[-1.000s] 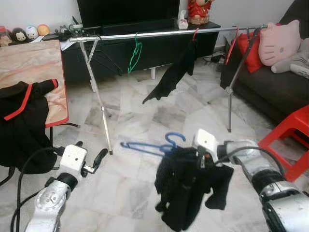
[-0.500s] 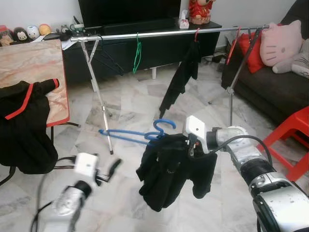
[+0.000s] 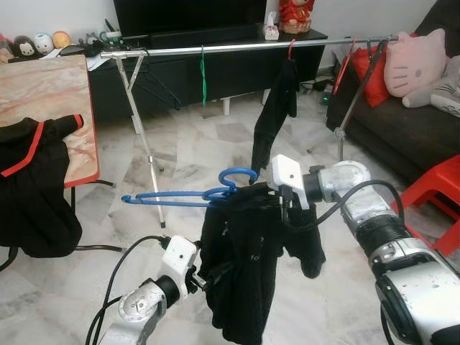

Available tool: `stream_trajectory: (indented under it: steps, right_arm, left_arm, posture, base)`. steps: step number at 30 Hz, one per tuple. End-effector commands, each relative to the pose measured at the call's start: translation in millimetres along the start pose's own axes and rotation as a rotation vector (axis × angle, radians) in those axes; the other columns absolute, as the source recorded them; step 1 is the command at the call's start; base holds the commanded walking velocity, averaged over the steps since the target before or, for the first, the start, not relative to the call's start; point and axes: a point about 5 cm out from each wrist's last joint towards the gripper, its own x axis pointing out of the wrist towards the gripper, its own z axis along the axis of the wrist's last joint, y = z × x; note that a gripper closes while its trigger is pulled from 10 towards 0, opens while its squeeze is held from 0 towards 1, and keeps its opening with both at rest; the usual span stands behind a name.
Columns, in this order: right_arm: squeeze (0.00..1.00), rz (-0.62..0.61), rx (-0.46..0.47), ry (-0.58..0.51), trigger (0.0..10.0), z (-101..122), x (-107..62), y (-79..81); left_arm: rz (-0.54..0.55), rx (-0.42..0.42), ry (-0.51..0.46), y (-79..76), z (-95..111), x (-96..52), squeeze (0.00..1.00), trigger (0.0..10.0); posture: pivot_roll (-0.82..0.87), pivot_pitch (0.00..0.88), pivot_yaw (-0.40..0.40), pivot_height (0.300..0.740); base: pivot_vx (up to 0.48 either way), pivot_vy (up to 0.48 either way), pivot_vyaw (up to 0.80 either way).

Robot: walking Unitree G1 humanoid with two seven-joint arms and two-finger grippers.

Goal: Hang hanger

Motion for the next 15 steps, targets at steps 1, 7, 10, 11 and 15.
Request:
stream_trajectory:
  steps: [1, 7, 10, 11, 15]
  right_arm:
    - [0.00, 0.010, -0.075, -0.051, 0.0, 19, -2.4, -5.9]
    - [0.00, 0.055, -0.100, -0.070, 0.0, 25, -0.3, -2.8]
    - [0.00, 0.066, -0.108, -0.077, 0.0, 27, 1.2, -1.7]
    - [0.00, 0.070, -0.111, -0.080, 0.0, 29, 1.0, -1.4]
    - [0.00, 0.068, -0.111, -0.076, 0.0, 29, -0.7, -1.9]
  left_arm:
    - [0.014, 0.029, 0.020, 0.3, 1, 1.4, 0.00, 10.0]
    - [0.036, 0.016, 0.034, -0.6, 0, 8.6, 0.00, 10.0]
    - [0.063, 0.018, 0.039, 0.4, 1, 11.5, 0.00, 10.0]
    - [0.094, 0.025, 0.043, 2.1, 1, 12.5, 0.00, 10.0]
    - [0.116, 0.027, 0.022, 4.6, 4, 10.1, 0.00, 10.0]
  posture:
    - [-0.04, 0.000, -0.044, 0.732]
    - [-0.04, 0.000, -0.053, 0.732]
    - [-0.04, 0.000, -0.052, 0.732]
    - [-0.04, 0.000, -0.053, 0.732]
    - [-0.04, 0.000, -0.055, 0.732]
  base:
    - [0.000, 0.000, 0.00]
    - [0.000, 0.000, 0.00]
    - [0.000, 0.000, 0.00]
    - [0.000, 0.000, 0.00]
    - [0.000, 0.000, 0.00]
